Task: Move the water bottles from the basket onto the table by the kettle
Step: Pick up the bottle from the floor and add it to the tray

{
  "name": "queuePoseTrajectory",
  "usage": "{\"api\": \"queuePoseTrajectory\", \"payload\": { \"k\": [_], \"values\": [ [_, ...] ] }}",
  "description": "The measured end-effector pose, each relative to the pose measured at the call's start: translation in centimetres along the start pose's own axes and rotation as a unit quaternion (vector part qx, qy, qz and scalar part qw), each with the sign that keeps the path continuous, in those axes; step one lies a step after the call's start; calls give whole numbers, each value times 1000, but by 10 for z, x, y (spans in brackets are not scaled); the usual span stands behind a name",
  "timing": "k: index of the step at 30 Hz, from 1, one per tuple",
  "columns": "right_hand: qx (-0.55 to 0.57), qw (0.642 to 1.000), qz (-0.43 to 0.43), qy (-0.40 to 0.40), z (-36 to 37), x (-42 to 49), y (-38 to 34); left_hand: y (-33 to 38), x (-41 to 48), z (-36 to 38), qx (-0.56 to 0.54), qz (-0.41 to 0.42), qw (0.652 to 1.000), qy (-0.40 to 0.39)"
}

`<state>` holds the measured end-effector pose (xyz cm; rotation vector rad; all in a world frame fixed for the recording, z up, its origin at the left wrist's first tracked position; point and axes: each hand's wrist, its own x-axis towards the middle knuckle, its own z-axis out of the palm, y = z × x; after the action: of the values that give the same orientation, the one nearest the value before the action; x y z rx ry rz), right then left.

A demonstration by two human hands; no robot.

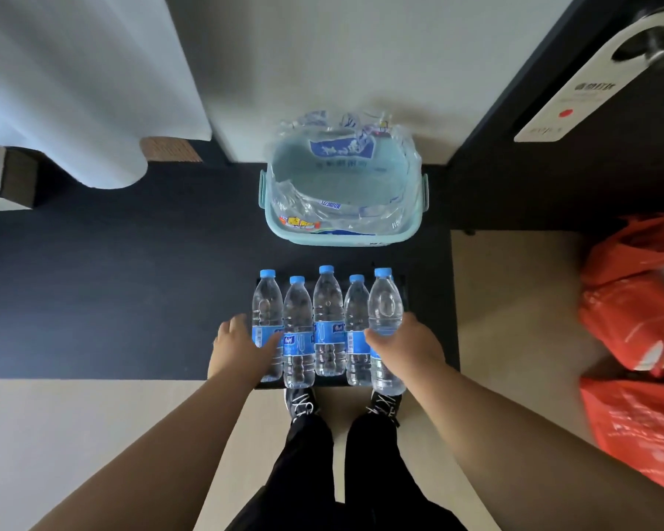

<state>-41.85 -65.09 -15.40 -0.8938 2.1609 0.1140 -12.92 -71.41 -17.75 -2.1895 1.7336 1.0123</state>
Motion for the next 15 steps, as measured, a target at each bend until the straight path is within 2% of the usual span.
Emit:
{"api": "queuePoseTrajectory", "payload": {
  "k": [5,12,15],
  "values": [
    [-39,999,14,24,12,11,-3,-11,9,20,-40,-82,996,-18],
    [-91,993,-13,69,18,14,1,-9,12,36,-55,-90,994,-17],
    [-78,989,-40,116,17,15,12,-10,14,35,-59,-91,994,-22]
  ]
}}
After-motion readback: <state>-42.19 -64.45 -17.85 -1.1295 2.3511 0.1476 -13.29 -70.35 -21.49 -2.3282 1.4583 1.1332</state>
